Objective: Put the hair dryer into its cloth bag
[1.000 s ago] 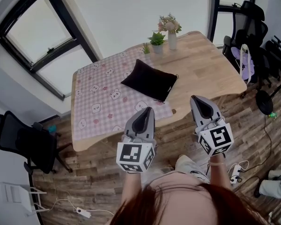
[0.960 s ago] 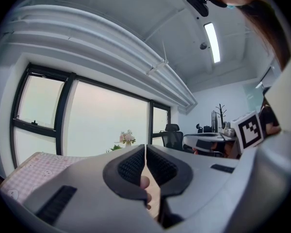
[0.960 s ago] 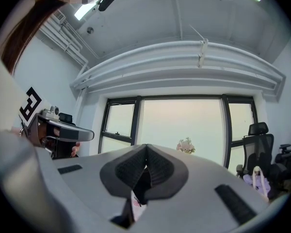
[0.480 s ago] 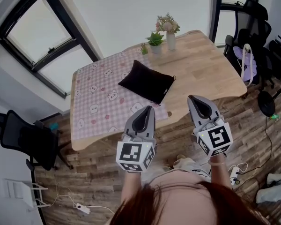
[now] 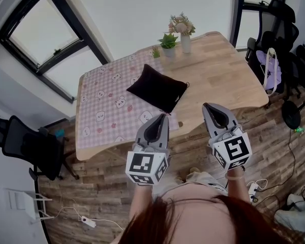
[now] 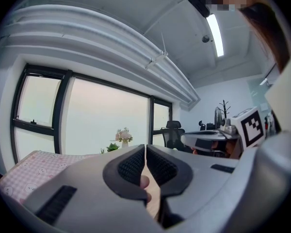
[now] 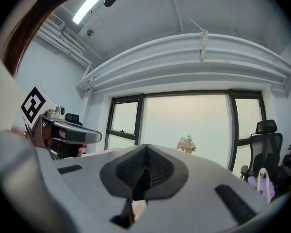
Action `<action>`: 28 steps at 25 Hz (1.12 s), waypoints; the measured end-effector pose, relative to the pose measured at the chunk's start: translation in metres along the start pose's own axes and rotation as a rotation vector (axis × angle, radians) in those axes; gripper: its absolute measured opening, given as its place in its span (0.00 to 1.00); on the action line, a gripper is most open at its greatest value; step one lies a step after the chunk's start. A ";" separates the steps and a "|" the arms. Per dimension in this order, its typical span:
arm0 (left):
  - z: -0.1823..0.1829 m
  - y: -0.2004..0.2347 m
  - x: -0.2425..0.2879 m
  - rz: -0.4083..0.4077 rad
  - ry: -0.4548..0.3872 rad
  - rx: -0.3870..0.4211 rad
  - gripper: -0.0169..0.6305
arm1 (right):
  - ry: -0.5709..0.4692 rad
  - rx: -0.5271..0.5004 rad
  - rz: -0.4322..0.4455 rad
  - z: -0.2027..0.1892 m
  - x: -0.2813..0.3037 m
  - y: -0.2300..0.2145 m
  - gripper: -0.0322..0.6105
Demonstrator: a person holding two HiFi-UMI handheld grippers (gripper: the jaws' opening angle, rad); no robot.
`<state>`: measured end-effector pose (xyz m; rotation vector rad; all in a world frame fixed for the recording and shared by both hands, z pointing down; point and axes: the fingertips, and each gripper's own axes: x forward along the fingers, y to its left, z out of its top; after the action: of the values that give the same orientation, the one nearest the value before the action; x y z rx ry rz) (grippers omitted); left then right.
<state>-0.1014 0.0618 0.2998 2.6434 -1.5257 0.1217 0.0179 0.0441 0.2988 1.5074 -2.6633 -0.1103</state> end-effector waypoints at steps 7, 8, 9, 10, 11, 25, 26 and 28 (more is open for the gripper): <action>-0.001 -0.007 0.013 0.005 0.005 -0.001 0.05 | -0.003 0.000 0.005 -0.002 0.001 -0.013 0.05; -0.001 -0.008 0.014 0.006 0.006 0.000 0.05 | -0.004 0.001 0.005 -0.002 0.001 -0.015 0.05; -0.002 -0.008 0.016 0.006 0.007 0.001 0.05 | -0.005 0.002 0.004 -0.002 0.002 -0.016 0.05; -0.001 -0.009 0.017 0.006 0.008 0.002 0.05 | -0.006 0.003 0.004 -0.002 0.002 -0.018 0.05; -0.001 -0.009 0.018 0.006 0.009 0.002 0.05 | -0.007 0.005 0.003 -0.002 0.003 -0.019 0.05; -0.002 -0.012 0.022 -0.013 0.027 0.014 0.05 | -0.002 0.020 -0.020 -0.006 0.001 -0.023 0.05; -0.002 -0.012 0.021 -0.015 0.027 0.016 0.05 | -0.002 0.019 -0.023 -0.006 0.001 -0.023 0.05; -0.002 -0.012 0.021 -0.019 0.026 0.021 0.05 | -0.003 0.018 -0.028 -0.006 0.000 -0.023 0.05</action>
<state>-0.0802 0.0502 0.3041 2.6603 -1.4999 0.1704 0.0380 0.0322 0.3025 1.5506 -2.6531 -0.0902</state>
